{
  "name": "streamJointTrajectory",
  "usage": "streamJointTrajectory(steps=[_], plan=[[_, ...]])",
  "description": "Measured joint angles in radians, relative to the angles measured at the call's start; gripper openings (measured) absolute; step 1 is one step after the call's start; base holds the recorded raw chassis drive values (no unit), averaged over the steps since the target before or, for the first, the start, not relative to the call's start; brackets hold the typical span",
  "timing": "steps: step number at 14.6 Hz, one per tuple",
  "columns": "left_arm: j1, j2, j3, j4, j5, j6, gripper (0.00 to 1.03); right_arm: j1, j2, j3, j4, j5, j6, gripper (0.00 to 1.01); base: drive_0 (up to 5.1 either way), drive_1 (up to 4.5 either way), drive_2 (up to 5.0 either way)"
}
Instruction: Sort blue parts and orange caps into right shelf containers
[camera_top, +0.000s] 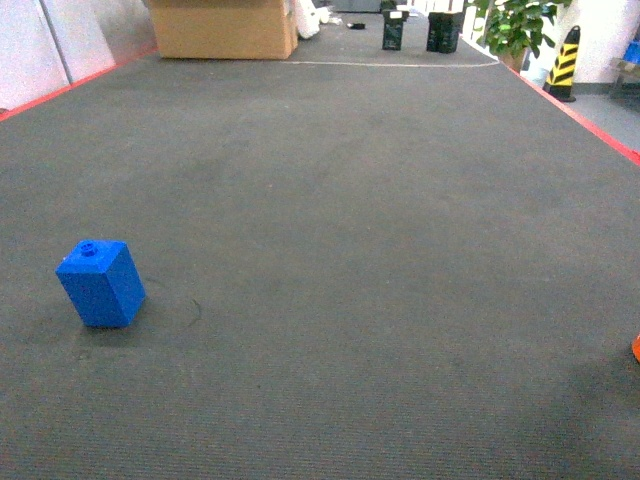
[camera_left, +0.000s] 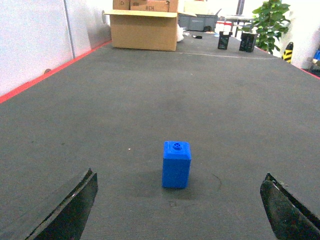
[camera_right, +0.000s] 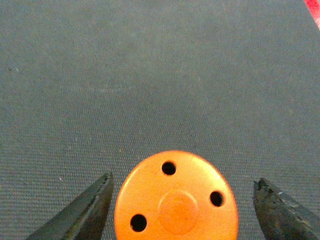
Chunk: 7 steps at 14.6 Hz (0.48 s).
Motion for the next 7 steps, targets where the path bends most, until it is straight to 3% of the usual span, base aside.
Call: streamJointTrajectory(steps=[1, 4, 5, 7], plan=[[0.000, 0.000, 0.000, 0.000, 0.000, 0.000, 0.98, 0.018, 0.047, 0.001, 0.017, 0.031, -0.004, 0.76, 0.0, 0.00, 0.0], [0.000, 0.000, 0.000, 0.000, 0.000, 0.000, 0.98, 0.043, 0.069, -0.019, 0.071, 0.064, -0.002, 0.45, 0.0, 0.00, 0.0], [0.000, 0.000, 0.000, 0.000, 0.000, 0.000, 0.98, 0.051, 0.044, -0.045, 0.072, 0.063, 0.003, 0.44, 0.0, 0.00, 0.0], [-0.033, 0.080, 0.042, -0.126, -0.067, 0.000, 0.98, 0.056, -0.050, -0.118, 0.085, 0.055, 0.029, 0.44, 0.0, 0.00, 0.0]])
